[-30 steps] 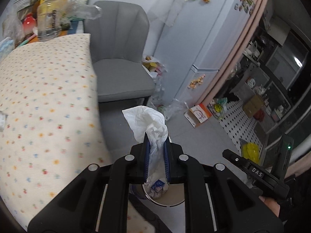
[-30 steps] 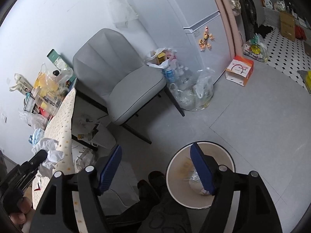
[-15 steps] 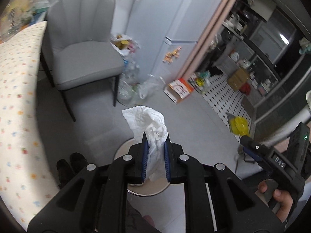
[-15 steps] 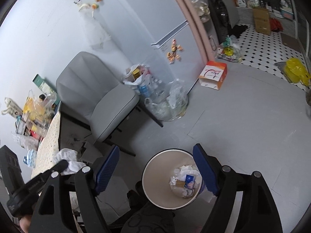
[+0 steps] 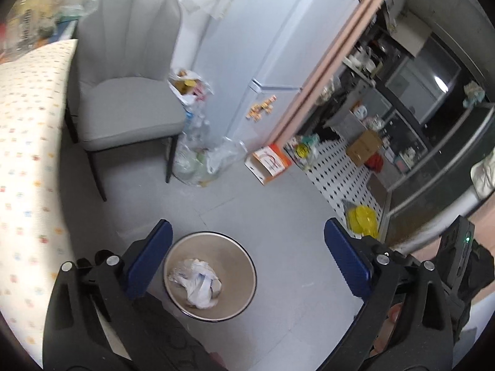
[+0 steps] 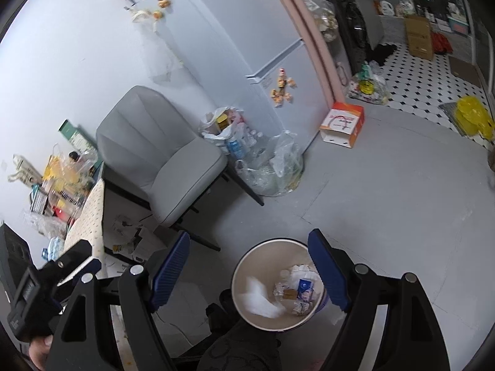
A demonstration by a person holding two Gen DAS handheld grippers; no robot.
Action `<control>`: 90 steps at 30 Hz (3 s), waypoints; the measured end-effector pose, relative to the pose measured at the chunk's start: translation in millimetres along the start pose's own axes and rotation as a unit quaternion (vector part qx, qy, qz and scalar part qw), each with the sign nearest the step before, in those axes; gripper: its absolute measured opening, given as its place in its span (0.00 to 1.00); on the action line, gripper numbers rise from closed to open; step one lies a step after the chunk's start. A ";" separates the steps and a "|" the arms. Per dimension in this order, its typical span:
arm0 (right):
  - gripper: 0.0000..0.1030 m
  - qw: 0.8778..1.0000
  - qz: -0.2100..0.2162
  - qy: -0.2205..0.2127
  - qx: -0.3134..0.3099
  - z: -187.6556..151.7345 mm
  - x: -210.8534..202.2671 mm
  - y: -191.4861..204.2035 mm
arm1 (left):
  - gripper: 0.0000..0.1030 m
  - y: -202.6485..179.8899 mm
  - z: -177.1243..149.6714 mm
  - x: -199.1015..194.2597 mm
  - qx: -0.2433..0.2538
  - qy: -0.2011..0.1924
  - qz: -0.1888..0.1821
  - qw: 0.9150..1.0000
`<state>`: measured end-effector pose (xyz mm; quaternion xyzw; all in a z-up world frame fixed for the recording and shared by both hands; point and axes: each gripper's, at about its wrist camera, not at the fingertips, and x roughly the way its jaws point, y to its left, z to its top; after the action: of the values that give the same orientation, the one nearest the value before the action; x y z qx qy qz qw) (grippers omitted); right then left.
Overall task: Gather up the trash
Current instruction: 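Move both tools back toward the red-white paper and blister pack, then grasp the red-white paper with the left gripper while the right grasps the blister pack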
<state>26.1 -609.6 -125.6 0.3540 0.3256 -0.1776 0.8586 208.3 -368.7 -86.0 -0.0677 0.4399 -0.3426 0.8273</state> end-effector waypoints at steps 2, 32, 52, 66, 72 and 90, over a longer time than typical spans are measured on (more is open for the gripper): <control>0.76 1.000 0.008 0.002 -0.009 -2.7 1.4 13.6 | 0.95 14.3 3.4 -17.2 -0.012 -0.015 0.011 1.000; 0.93 0.975 0.135 0.065 -0.163 -75.9 30.4 252.6 | 0.94 230.4 -36.9 -231.9 -0.181 -0.167 0.171 0.954; 0.93 0.956 0.154 0.108 -0.225 -121.3 52.0 321.6 | 0.66 330.2 -83.1 -264.3 -0.304 -0.188 0.183 0.916; 0.93 0.946 0.150 0.128 -0.259 -148.1 62.8 352.4 | 0.37 357.5 -83.9 -245.0 -0.333 -0.176 0.177 0.910; 0.92 0.940 0.157 0.137 -0.271 -157.0 69.4 372.4 | 0.05 361.7 -77.4 -243.3 -0.338 -0.180 0.179 0.906; 0.90 0.885 0.169 0.146 -0.408 -215.8 97.6 477.4 | 0.05 374.7 -107.2 -302.7 -0.352 -0.215 0.228 0.882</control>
<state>258.9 -133.1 -73.5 0.0443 0.4264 0.1726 0.8868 201.0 124.6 -99.3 -0.3242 0.3457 0.0559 0.8788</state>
